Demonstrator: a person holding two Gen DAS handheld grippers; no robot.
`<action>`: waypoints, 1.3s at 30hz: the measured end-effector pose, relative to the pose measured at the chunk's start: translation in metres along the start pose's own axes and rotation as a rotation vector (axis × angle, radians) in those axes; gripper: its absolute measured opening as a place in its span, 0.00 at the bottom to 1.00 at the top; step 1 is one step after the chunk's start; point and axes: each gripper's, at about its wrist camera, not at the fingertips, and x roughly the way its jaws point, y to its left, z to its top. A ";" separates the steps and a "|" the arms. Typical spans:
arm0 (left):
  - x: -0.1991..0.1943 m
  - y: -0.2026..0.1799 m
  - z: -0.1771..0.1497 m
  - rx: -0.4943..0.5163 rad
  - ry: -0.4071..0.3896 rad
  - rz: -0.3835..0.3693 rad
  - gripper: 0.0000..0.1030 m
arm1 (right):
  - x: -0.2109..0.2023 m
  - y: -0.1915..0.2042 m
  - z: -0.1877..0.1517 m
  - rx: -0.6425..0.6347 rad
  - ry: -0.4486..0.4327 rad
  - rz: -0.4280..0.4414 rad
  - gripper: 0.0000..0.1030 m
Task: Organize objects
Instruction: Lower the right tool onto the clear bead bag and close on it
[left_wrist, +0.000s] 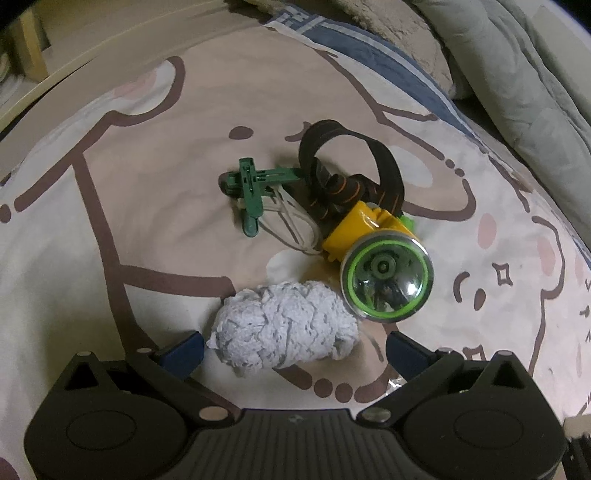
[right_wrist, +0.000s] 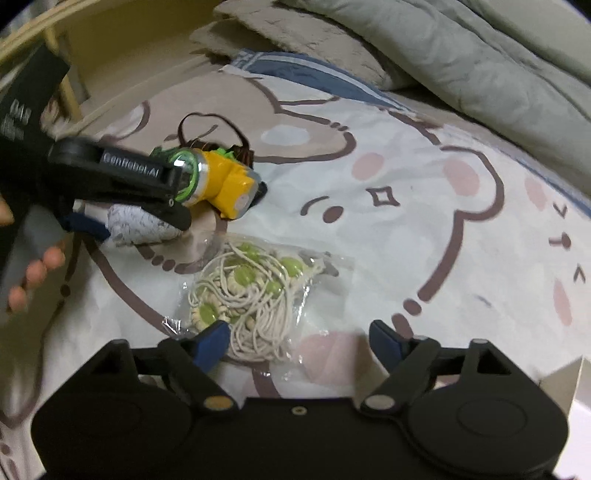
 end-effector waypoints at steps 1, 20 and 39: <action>0.000 0.001 0.000 -0.009 -0.001 0.002 1.00 | -0.002 -0.002 0.001 0.036 -0.004 0.011 0.94; -0.004 0.005 -0.014 -0.027 -0.001 0.132 1.00 | 0.039 0.051 0.006 0.063 -0.095 -0.086 1.00; 0.004 -0.004 -0.015 -0.218 -0.056 0.120 1.00 | 0.027 0.006 0.000 0.055 -0.033 -0.157 1.00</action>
